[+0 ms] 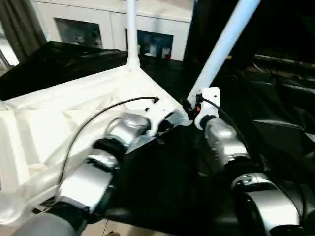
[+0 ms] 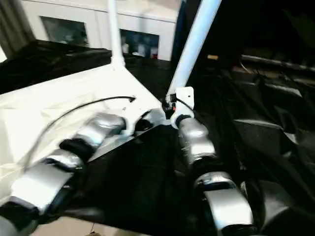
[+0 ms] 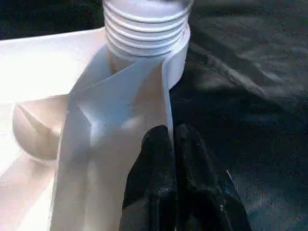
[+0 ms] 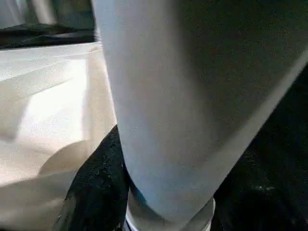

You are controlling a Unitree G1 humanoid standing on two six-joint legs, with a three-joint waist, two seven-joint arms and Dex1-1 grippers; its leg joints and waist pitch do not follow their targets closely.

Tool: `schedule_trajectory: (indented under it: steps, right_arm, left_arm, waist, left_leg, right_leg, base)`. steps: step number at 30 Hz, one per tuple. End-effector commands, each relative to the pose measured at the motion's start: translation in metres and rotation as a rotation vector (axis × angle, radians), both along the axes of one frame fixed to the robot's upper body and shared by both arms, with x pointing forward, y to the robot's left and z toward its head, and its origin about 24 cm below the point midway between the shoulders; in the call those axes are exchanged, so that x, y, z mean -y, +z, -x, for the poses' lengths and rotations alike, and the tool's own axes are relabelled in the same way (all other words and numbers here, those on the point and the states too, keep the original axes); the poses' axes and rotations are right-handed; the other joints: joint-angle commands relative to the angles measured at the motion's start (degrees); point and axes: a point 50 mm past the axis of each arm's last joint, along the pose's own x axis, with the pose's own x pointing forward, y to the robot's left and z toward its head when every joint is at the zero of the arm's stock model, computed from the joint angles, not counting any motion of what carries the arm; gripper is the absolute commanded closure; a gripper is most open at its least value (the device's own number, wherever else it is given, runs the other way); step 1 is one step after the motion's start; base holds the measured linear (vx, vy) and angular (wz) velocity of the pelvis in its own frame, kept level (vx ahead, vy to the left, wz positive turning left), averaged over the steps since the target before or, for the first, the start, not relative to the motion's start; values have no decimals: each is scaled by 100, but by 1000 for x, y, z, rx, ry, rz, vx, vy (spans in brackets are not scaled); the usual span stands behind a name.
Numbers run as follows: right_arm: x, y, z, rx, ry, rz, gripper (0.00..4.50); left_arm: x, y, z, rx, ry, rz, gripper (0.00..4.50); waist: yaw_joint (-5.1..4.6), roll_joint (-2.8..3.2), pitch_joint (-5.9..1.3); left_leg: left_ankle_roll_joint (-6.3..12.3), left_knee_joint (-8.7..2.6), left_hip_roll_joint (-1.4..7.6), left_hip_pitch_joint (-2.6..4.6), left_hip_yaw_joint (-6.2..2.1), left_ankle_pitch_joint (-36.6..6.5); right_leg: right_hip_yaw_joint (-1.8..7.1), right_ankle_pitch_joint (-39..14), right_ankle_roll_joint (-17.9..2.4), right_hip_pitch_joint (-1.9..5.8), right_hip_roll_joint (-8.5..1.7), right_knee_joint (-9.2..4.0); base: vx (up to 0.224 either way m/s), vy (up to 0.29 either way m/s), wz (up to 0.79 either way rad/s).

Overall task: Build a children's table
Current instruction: Insert table leg to table base

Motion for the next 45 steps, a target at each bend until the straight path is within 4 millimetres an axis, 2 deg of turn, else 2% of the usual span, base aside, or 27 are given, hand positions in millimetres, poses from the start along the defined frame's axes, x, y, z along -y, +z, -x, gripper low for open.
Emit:
schedule_trajectory:
  steps: [1,3,5,6,7,11,12,13,15,16,20,25,28,29,31,34,35,36,37,38,39,40,41,42,43,45]
  right_arm:
    - [-8,-55,32,-291,208,95,261]
    - [3,-58,37,-331,304,131,261]
    - [9,-59,41,-361,373,155,261]
    - [10,-60,41,-365,383,158,261]
    - [15,-61,45,-389,459,190,261]
    - [19,-59,49,-399,550,203,261]
    - [19,-59,49,-400,561,202,261]
    - [19,-58,50,-393,590,197,261]
    - [20,-57,50,-388,607,195,261]
    - [20,-57,52,-382,630,211,261]
    - [19,-58,53,-368,646,212,261]
    - [15,-58,54,-359,640,206,261]
    - [14,-62,49,-363,512,219,261]
    - [14,-65,45,-372,420,225,261]
    - [13,-71,42,-415,244,201,261]
    - [7,-79,44,-483,113,162,261]
    - [7,-79,44,-483,113,162,261]
    - [2,-82,45,-513,82,129,261]
    - [-2,-84,47,-542,52,98,261]
    - [-2,-84,47,-542,52,98,261]
    - [-11,-87,48,-574,17,73,261]
    - [-13,-88,49,-582,9,69,261]
    - [-18,-88,49,-589,3,72,261]
    - [-24,-89,50,-595,-4,82,261]
    - [-24,-89,50,-596,-5,82,261]
    - [-28,-88,49,-593,-12,85,261]
  left_arm:
    - [1,0,7,-17,-157,-42,450]
    - [-9,0,13,-26,-259,-48,450]
    - [-17,-1,17,-59,-300,-59,450]
    - [-18,-1,17,-64,-306,-60,450]
    - [-28,-1,22,-89,-357,-69,450]
    - [-42,3,29,-90,-451,-59,450]
    - [-44,4,30,-88,-463,-55,450]
    - [-49,6,30,-86,-468,-54,450]
    - [-52,7,30,-85,-468,-54,450]
    - [-57,9,30,-81,-467,-68,450]
    - [-59,12,29,-69,-452,-57,450]
    - [-59,12,27,-67,-433,-58,450]
    - [-53,8,24,-76,-374,-55,450]
    - [-50,5,21,-90,-314,-54,450]
    - [-43,-1,17,-85,-225,-68,450]
    - [-30,-10,15,-88,-146,-87,450]
    - [-30,-10,15,-88,-146,-87,450]
    - [-22,-12,14,-89,-115,-86,450]
    - [-13,-14,13,-87,-90,-85,450]
    - [-13,-14,13,-87,-90,-85,450]
    - [6,-17,13,-72,-51,-90,450]
    - [11,-18,14,-69,-42,-90,450]
    - [20,-18,15,-69,-32,-82,450]
    - [36,-18,16,-62,-15,-68,450]
    - [37,-18,16,-60,-14,-68,450]
    - [43,-18,16,-41,5,-77,450]
  waist:
    - [34,55,-229]
    - [7,44,-229]
    - [-4,61,-232]
    - [-9,73,-221]
    - [-5,72,-218]
    - [-16,92,-208]
    - [-18,89,-207]
    - [-14,53,-205]
    - [-5,78,-200]
    - [-8,41,-204]
    - [-4,51,-211]
    - [-10,57,-223]
    - [-25,49,-205]
    - [-58,45,-186]
    - [-78,39,-142]
    - [-70,21,-123]
    - [-58,35,-121]
    - [-81,36,-82]
    - [-83,18,-76]
    - [-90,19,-79]
    - [-85,34,-101]
    - [-64,33,-96]
    - [-64,33,-96]
    - [-70,44,-61]
    - [-74,37,-71]
    - [-83,43,-100]
  left_leg:
    - [470,-327,297,-55,-105,-803]
    - [604,-313,304,-58,-98,-729]
    - [595,-321,324,-39,-104,-816]
    - [552,-329,338,-21,-98,-893]
    - [487,-342,350,-26,-105,-982]
    - [341,-359,371,-17,-86,-1128]
    - [300,-361,368,2,-80,-1189]
    - [268,-363,367,7,-77,-1244]
    - [226,-367,365,14,-75,-1280]
    - [220,-366,367,24,-70,-1286]
    - [183,-367,361,26,-77,-1226]
    - [230,-353,346,19,-66,-1093]
    - [199,-367,343,17,-70,-1146]
    - [131,-388,339,12,-82,-1294]
    - [-41,-405,320,73,-125,-1817]
    - [-110,-415,310,116,-162,-2109]
    - [-113,-419,317,125,-178,-2147]
    - [-129,-422,315,148,-179,-2394]
    - [-141,-435,308,188,-207,-2663]
    - [-152,-440,302,198,-210,-2755]
    - [-176,-450,307,238,-217,-2889]
    - [-192,-452,314,287,-218,-3003]
    - [-192,-452,314,287,-218,-3003]
    - [-192,-450,292,320,-227,-3257]
    - [-190,-443,280,353,-253,-3406]
    - [-176,-478,283,284,-282,-3342]
  right_leg:
    - [351,54,-1432,230,-585,-419]
    - [338,228,-1555,252,-588,-400]
    - [334,93,-1591,252,-596,-405]
    - [336,-58,-1603,228,-590,-416]
    - [330,-206,-1617,241,-592,-414]
    - [329,-378,-1610,216,-570,-405]
    - [331,-443,-1605,201,-563,-410]
    - [335,-563,-1579,200,-569,-421]
    - [343,-706,-1544,187,-571,-426]
    - [346,-730,-1532,182,-566,-431]
    - [355,-676,-1507,175,-577,-422]
    - [351,-426,-1533,189,-560,-402]
    - [355,-595,-1510,177,-564,-421]
    - [356,-924,-1440,165,-564,-441]
    - [367,-2158,-1153,92,-594,-558]
    - [383,-3004,-790,13,-602,-654]
    - [382,-3048,-762,4,-615,-666]
    - [378,-3245,-699,-47,-598,-707]
    - [350,-3414,-620,-65,-589,-732]
    - [347,-3462,-577,-74,-576,-742]
    - [342,-3400,-552,-89,-566,-748]
    - [331,-3300,-570,-120,-561,-768]
    - [331,-3300,-570,-120,-561,-768]
    - [304,-3478,-509,-158,-555,-814]
    - [273,-3607,-426,-155,-564,-855]
    - [274,-3489,-381,-85,-579,-844]
  base:
    - [0,0,0]
    - [0,0,0]
    - [0,0,0]
    - [0,0,0]
    - [0,0,0]
    - [0,0,0]
    - [0,0,0]
    - [0,0,0]
    - [0,0,0]
    - [0,0,0]
    - [0,0,0]
    - [0,0,0]
    - [0,0,0]
    - [0,0,0]
    - [0,0,0]
    - [-17,1,-2]
    - [0,0,0]
    - [0,0,0]
    - [0,0,0]
    - [0,0,0]
    - [0,0,0]
    - [0,0,0]
    - [0,0,0]
    - [0,0,0]
    - [0,0,0]
    - [0,0,0]
